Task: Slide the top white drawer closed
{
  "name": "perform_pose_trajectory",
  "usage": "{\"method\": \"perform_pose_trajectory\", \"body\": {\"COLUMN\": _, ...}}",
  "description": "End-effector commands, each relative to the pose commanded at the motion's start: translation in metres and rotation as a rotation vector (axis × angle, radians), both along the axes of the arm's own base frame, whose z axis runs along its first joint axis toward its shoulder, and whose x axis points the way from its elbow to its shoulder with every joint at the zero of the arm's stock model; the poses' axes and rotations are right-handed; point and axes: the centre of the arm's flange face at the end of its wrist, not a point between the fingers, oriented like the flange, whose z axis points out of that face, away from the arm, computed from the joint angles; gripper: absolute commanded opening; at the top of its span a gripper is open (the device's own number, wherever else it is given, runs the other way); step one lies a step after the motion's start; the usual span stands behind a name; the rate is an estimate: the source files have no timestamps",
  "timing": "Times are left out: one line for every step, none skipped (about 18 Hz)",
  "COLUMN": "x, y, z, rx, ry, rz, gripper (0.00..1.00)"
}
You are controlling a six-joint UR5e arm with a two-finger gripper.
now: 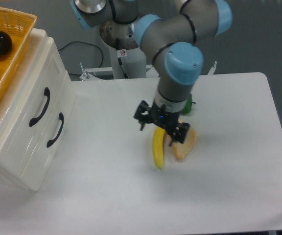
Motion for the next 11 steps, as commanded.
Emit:
{"method": "perform_pose_trajectory", "body": {"x": -0.011, "y": -0.003, "z": 0.001, "rx": -0.004, "ry": -0.005, "rz": -0.007, "gripper": 1.0}}
{"method": "perform_pose_trajectory", "body": {"x": -0.023, "y": -0.008, "z": -0.002, "rx": -0.013, "ry": -0.012, "rz": -0.042, "gripper": 1.0}}
{"method": "perform_pose_trajectory", "body": {"x": -0.033, "y": -0.014, "z": -0.004, "rx": -0.028, "ry": -0.009, "rz": -0.087, "gripper": 1.0}}
{"method": "perform_pose_trajectory", "body": {"x": -0.045, "y": -0.021, "z": -0.009, "rx": -0.048, "ry": 0.0, "rz": -0.124, "gripper": 1.0}}
{"method": "perform_pose_trajectory", "body": {"x": -0.061, "y": -0.035, "z": -0.019, "rx": -0.063, "ry": 0.001, "rz": -0.141, "gripper": 1.0}}
{"method": "perform_pose_trajectory", "body": {"x": -0.077, "y": -0.048, "z": -0.029, "rx": -0.069, "ry": -0.005, "rz": -0.155, "gripper": 1.0}}
{"method": "perform_pose_trajectory", "body": {"x": -0.088, "y": -0.056, "z": -0.034, "rx": -0.073, "ry": -0.003, "rz": -0.175, "gripper": 1.0}}
{"method": "perform_pose_trajectory", "body": {"x": -0.097, "y": -0.067, "z": -0.036, "rx": -0.095, "ry": 0.006, "rz": -0.192, "gripper": 1.0}}
{"method": "perform_pose_trajectory", "body": {"x": -0.106, "y": -0.078, "z": -0.037, "rx": -0.121, "ry": 0.018, "rz": -0.212, "gripper": 1.0}}
{"method": "perform_pose_trajectory", "body": {"x": -0.11, "y": -0.081, "z": -0.039, "rx": -0.138, "ry": 0.024, "rz": -0.239, "gripper": 1.0}}
{"method": "perform_pose_trajectory", "body": {"x": -0.114, "y": -0.082, "z": -0.04, "rx": -0.14, "ry": 0.027, "rz": -0.249, "gripper": 1.0}}
